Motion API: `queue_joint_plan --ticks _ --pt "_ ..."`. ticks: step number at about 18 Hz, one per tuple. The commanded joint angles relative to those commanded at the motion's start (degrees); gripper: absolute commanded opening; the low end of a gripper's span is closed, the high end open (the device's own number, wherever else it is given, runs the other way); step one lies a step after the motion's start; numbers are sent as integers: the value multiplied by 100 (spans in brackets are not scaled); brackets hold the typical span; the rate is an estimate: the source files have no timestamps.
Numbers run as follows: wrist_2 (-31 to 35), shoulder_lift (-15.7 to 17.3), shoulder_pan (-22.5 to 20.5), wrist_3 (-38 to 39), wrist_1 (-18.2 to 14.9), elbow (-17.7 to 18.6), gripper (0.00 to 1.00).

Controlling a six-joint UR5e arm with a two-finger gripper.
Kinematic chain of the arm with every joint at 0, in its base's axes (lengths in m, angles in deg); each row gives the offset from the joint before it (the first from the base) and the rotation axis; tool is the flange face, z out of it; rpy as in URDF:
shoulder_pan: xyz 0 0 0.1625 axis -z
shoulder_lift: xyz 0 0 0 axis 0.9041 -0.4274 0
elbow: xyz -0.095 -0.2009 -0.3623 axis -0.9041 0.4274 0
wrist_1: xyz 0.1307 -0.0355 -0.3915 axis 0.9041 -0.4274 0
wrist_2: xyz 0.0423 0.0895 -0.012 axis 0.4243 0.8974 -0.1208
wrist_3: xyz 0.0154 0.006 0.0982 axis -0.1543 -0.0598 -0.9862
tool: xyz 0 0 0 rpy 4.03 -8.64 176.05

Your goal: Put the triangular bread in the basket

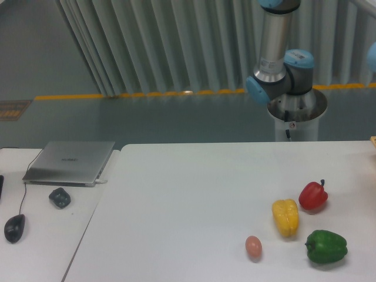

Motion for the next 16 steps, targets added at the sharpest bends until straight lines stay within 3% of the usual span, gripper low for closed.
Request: queue_joint_plan --ticks 3,4,5,6,7,12,16 --pt "-123 -35 -159 -115 0 0 1" --pt "-167 -44 -185 -116 0 0 14" --pt "-237 -44 -220 -116 -9 9 30" --pt "-334 -44 -238 -124 0 26 83" --pt "-404 -35 -238 -124 26 79 100" --pt "-387 78 -282 -81 26 272 100" --pt "-431 272 51 -37 -157 229 100"
